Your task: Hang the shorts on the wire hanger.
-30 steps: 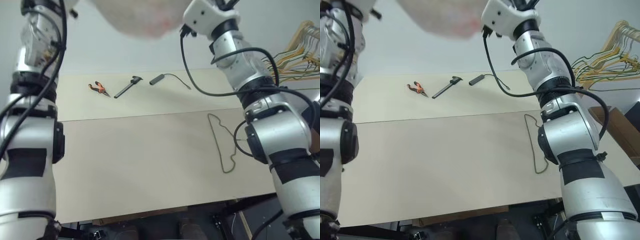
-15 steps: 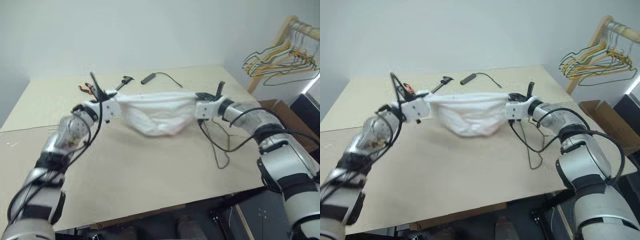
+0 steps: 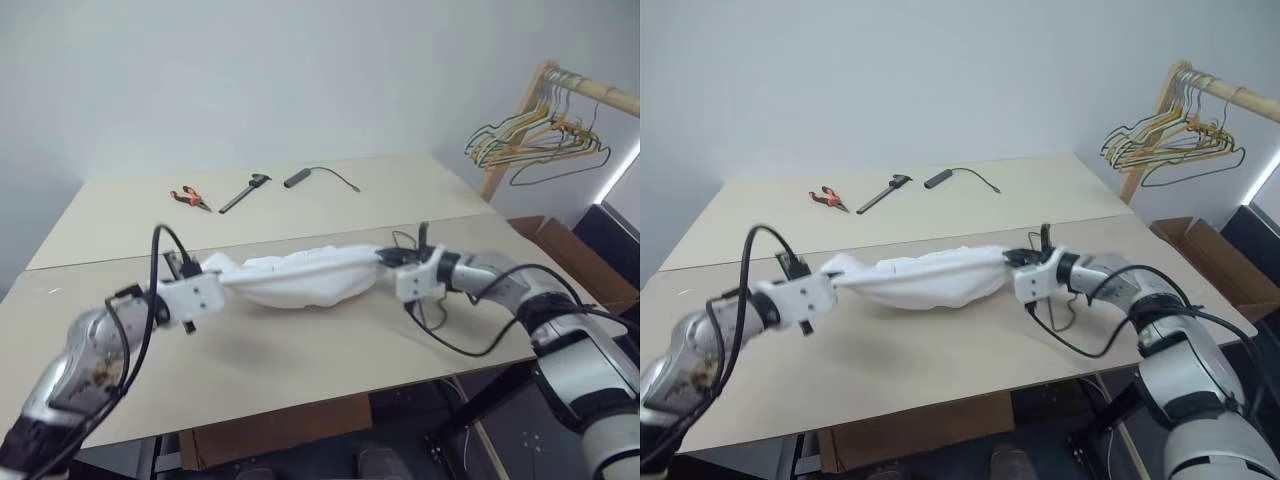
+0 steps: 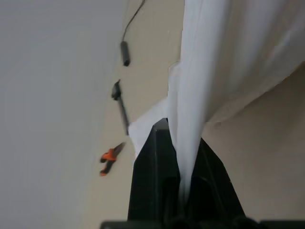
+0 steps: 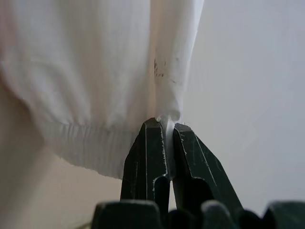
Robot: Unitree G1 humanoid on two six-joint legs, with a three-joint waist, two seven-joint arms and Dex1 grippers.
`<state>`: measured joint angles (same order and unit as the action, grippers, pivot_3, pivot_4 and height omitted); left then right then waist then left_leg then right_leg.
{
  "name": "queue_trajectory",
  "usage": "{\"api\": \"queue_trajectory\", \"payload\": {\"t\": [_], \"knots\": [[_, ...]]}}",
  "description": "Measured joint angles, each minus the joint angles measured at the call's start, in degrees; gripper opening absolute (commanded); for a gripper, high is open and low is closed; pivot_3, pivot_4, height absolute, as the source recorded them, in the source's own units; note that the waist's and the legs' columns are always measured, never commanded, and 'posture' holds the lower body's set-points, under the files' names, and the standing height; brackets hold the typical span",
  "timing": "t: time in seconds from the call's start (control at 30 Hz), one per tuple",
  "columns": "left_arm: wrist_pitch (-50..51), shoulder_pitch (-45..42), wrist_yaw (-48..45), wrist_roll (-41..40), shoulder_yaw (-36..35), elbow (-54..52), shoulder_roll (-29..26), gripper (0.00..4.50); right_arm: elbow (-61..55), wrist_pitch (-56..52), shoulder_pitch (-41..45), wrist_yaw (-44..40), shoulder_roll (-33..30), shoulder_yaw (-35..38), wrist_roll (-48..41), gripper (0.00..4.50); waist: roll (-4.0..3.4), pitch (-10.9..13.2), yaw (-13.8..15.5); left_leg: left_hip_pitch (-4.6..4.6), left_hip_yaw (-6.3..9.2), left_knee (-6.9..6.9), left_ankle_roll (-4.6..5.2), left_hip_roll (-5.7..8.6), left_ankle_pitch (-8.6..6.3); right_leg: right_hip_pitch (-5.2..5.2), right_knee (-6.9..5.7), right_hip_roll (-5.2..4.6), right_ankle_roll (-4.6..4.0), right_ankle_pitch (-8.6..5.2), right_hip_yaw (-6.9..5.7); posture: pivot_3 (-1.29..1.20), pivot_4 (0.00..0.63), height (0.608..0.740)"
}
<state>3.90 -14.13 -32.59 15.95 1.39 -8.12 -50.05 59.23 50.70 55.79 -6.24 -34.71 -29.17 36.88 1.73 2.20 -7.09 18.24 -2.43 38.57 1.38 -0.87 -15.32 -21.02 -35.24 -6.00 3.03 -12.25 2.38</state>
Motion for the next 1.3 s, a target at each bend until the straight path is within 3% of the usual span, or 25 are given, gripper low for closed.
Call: {"api": "queue_trajectory", "payload": {"t": [0.1,0.2,0.37,0.5,0.67,0.77,0.9,1.0,1.23,1.3], "knots": [[-0.11,-10.56,6.72,4.36,0.48,8.14,2.04,0.03,0.35,-3.69,3.67,5.56,2.08,1.69,0.08,0.00,0.02,-0.03,0.39,0.18,0.09,-0.07,-0.13,0.02,-0.07,-0.16,0.03,0.02,0.14,0.48,-0.02,0.02,0.000,0.740],[-0.75,-12.33,9.73,5.38,-0.02,10.01,2.79,0.03,-0.59,-3.49,3.08,7.24,2.59,2.27,0.00,0.00,0.07,-0.20,0.61,0.66,0.10,-0.29,-0.37,0.02,-0.39,-0.71,0.10,0.02,0.26,0.37,0.01,0.01,0.000,0.740],[-1.72,1.94,3.87,2.53,-1.21,0.51,1.10,0.03,-3.12,1.72,-4.91,6.13,0.16,1.69,0.41,0.00,0.07,-0.59,-0.04,3.11,0.05,-0.17,-0.96,0.07,-0.15,-3.25,-0.22,-0.09,0.28,0.37,0.12,-0.01,0.000,0.740],[2.54,14.78,-1.91,-0.49,-3.91,-11.22,0.74,0.03,-5.19,5.06,-8.06,5.20,-2.23,-0.13,2.97,0.00,0.05,-0.58,-0.21,3.85,0.04,0.17,-0.89,0.08,-0.28,-3.74,-0.02,-0.09,0.35,0.34,0.09,-0.01,0.000,0.740],[6.64,27.85,-6.93,-1.80,-6.48,-20.38,0.01,0.03,-10.56,7.70,-13.48,0.32,-4.03,-1.98,3.63,0.00,0.06,-0.47,0.38,2.65,0.03,0.18,-0.12,0.06,-0.70,-2.40,0.30,-0.01,0.42,0.30,-0.02,0.01,0.001,0.740],[8.28,30.27,-7.20,-1.61,-6.86,-20.64,0.17,0.03,-13.95,7.98,-17.51,-3.89,-4.13,-2.18,2.14,0.00,0.01,-0.03,1.27,1.16,0.06,0.18,0.02,-0.01,-0.60,-1.02,0.23,0.06,0.18,-0.28,-0.01,0.01,0.001,0.740],[10.11,30.61,-7.18,-0.43,-6.83,-20.32,0.43,0.03,-20.59,6.50,-22.44,-8.92,-5.20,-1.57,-1.22,0.00,-0.01,0.07,1.71,0.22,0.08,0.18,0.03,-0.11,-0.48,-0.14,0.13,0.10,0.10,-0.28,0.06,0.01,0.002,0.740],[11.88,30.44,-7.16,-0.33,-6.71,-20.09,1.46,0.74,-25.48,4.36,-25.82,-11.70,-6.24,-0.48,-3.51,0.00,-0.01,0.07,1.74,0.11,0.07,0.17,0.03,-0.15,-0.48,-0.06,0.14,0.09,0.10,-0.28,0.11,0.00,0.003,0.740],[12.22,30.47,-6.39,0.54,-5.64,-17.45,2.76,3.02,-33.55,-1.51,-31.36,-16.39,-6.81,2.02,-6.67,0.00,0.05,0.06,1.99,0.31,0.03,0.00,-0.13,-0.14,-0.66,-0.31,0.17,0.08,-0.09,-0.16,0.14,-0.01,0.010,0.740],[11.46,32.36,-8.07,-0.07,-6.52,-18.54,1.14,3.02,-34.86,-2.62,-31.89,-17.41,-6.83,2.91,-7.01,0.00,0.08,0.08,1.98,0.40,0.01,-0.06,-0.13,-0.15,-0.69,-0.41,0.20,0.07,-0.09,-0.18,0.15,-0.01,0.013,0.740]]}}
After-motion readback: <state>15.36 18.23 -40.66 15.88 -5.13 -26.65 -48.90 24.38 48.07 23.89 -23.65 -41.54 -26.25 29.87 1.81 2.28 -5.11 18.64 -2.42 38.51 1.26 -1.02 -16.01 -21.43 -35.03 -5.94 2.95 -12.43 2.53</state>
